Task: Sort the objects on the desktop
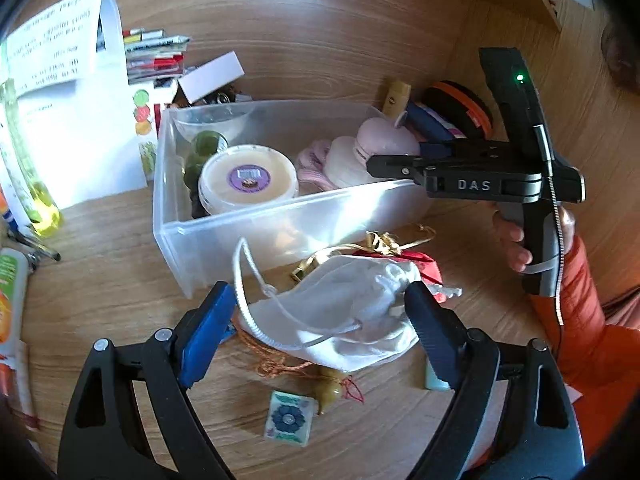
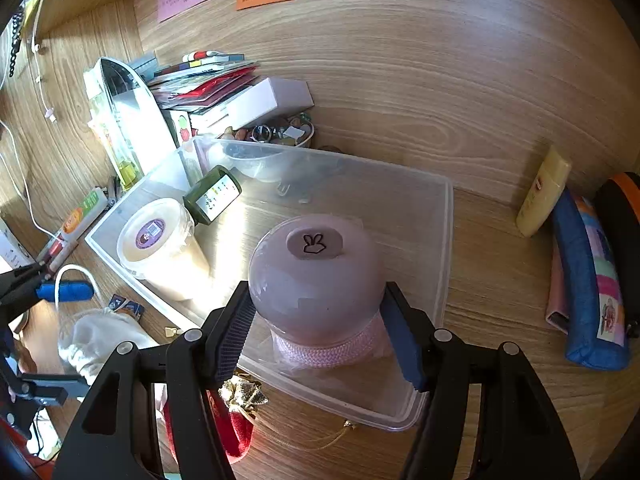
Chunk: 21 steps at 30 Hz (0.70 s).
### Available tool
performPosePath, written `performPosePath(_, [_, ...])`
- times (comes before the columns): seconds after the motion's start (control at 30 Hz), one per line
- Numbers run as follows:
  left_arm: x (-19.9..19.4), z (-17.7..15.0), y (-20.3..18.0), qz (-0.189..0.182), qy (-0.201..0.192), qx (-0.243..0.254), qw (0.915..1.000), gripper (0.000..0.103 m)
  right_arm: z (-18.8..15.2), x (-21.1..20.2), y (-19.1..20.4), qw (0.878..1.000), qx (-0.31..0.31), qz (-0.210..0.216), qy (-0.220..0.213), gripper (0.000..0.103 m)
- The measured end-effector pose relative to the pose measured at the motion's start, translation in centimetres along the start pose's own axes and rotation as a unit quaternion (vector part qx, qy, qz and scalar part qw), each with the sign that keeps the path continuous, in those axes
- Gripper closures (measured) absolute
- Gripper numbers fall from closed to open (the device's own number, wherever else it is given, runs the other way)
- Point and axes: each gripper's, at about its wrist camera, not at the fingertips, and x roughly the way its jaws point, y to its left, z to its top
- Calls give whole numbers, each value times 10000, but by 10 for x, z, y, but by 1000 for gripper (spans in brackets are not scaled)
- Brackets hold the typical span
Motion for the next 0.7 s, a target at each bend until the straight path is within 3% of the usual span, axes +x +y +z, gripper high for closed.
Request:
performPosePath(0.1, [-10,0,0,-68,-105,34,9999,16,0,0,1,10000,-1,-13,-7,43])
performPosePath(0.23, [-21,-3,-7,-289,-215,249,9990,5,-1,-1,3,10000,-20,-15,-29,37])
performPosePath(0.5, [25,-14,-20,23,664,821,9944,4,-5,-5,9,9996,-194,-95,-192,26])
performPosePath(0.7, [49,-8,-15,306,774,780,9935,4,-5,-9,11,9992,-271,-141,-244,21])
